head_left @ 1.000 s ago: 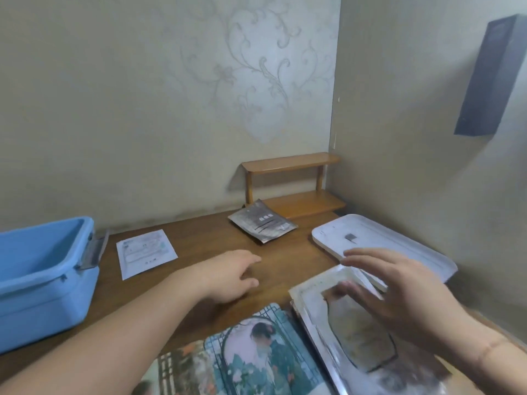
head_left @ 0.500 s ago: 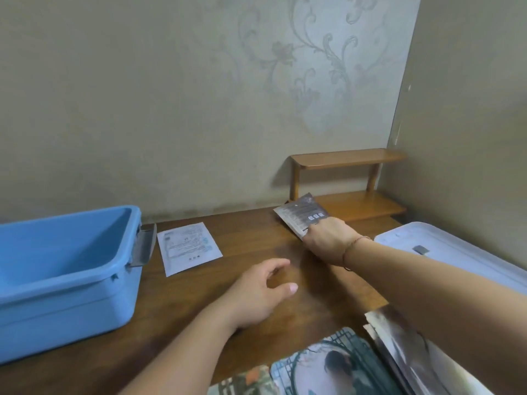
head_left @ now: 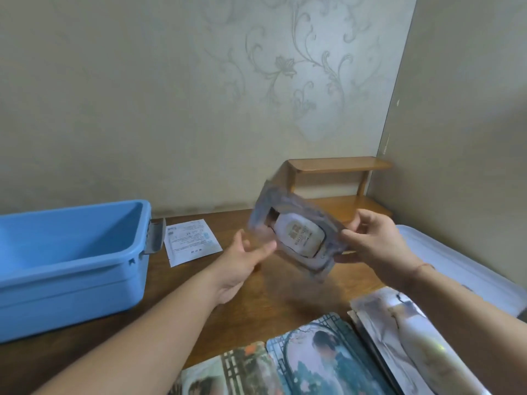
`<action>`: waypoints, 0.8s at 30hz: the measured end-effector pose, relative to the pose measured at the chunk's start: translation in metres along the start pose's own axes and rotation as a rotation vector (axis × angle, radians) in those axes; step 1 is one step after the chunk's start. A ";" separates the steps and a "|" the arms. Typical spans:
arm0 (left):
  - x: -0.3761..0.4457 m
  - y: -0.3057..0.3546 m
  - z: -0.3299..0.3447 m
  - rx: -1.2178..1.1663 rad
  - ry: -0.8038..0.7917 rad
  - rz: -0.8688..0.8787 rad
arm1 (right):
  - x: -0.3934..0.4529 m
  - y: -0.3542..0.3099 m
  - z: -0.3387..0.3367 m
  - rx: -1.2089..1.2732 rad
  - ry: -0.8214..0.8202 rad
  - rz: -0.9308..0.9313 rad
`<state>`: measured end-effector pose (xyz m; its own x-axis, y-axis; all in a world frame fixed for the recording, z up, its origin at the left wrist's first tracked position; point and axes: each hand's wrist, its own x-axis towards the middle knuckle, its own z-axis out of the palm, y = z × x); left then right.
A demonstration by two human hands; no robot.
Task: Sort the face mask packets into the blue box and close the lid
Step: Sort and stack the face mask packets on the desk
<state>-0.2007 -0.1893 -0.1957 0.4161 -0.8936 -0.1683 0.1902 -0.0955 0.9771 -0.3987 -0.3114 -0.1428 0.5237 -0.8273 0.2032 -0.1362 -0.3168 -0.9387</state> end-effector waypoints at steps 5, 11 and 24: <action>-0.015 0.015 0.014 -0.288 -0.059 0.040 | -0.026 0.001 -0.018 0.434 -0.178 0.294; -0.027 0.013 0.032 -0.248 0.008 0.026 | -0.054 -0.002 -0.031 0.243 -0.139 0.218; -0.022 0.002 0.140 0.505 0.084 0.236 | -0.149 0.034 -0.122 0.028 0.120 0.225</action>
<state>-0.3342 -0.2311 -0.1717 0.4687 -0.8804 0.0726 -0.3570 -0.1136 0.9272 -0.5839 -0.2551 -0.1707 0.3792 -0.9252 0.0178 -0.2136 -0.1062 -0.9711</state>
